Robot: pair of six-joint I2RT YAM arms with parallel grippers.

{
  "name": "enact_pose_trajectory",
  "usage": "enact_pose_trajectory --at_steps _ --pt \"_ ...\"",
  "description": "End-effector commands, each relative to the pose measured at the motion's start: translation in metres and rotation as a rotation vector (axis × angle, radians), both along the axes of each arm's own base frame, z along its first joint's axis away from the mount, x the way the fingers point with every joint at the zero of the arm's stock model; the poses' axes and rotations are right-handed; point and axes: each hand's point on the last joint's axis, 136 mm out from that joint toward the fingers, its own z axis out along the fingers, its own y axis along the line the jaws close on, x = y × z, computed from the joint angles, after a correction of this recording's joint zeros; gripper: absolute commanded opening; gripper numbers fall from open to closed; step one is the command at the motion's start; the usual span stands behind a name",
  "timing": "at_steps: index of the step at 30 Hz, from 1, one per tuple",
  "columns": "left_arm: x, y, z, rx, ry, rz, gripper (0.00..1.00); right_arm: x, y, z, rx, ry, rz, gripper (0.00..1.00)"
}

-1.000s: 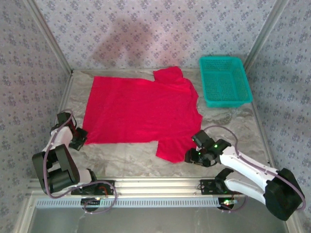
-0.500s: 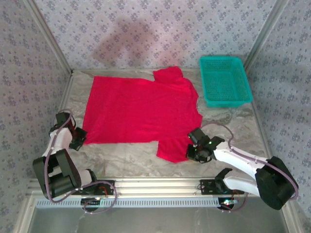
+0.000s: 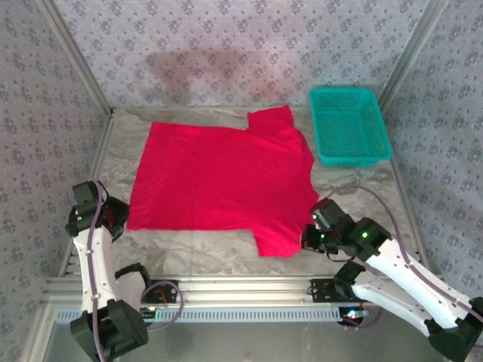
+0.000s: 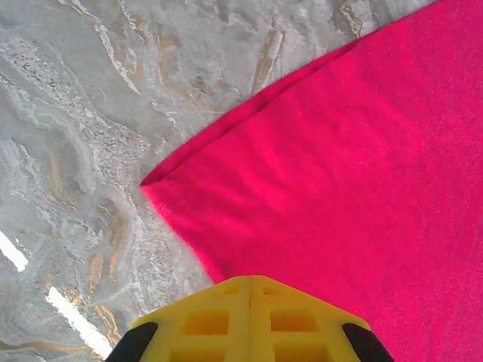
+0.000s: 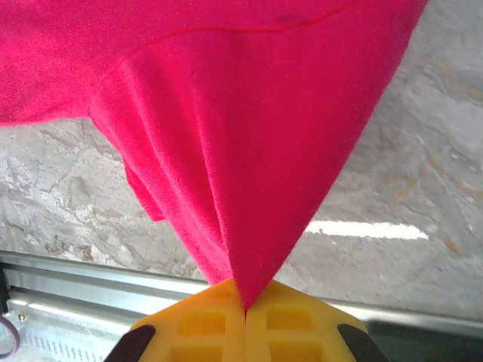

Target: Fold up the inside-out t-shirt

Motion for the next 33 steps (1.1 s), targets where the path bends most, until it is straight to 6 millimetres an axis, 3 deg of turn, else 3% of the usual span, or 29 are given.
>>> enact_pose_trajectory --at_steps 1,2,3,8,18,23,30,33 --pt "-0.002 -0.009 -0.01 -0.06 0.029 -0.016 0.04 -0.012 -0.017 -0.004 -0.081 0.058 -0.025 0.0" --pt "0.0 -0.011 -0.017 -0.079 0.037 -0.022 0.19 -0.009 -0.014 -0.004 -0.079 0.052 -0.022 0.01" --pt "0.003 -0.012 -0.024 -0.096 0.048 -0.03 0.27 -0.005 -0.012 -0.004 -0.075 0.046 -0.023 0.01" --pt "0.0 -0.003 -0.052 -0.098 0.206 -0.032 0.45 0.005 0.002 -0.007 -0.058 0.039 0.002 0.01" --pt "-0.013 0.012 -0.084 -0.06 0.366 0.026 0.52 0.019 0.005 -0.015 -0.031 0.051 0.016 0.02" --pt "-0.006 0.012 -0.104 -0.085 0.376 0.039 0.46 0.025 0.004 -0.019 0.003 0.07 0.013 0.01" --pt "0.007 0.012 -0.115 -0.103 0.364 0.031 0.02 0.028 0.0 -0.015 0.021 0.076 0.009 0.01" --pt "0.006 0.012 -0.106 -0.099 0.366 0.025 0.0 0.028 -0.001 -0.014 0.026 0.076 0.004 0.0"
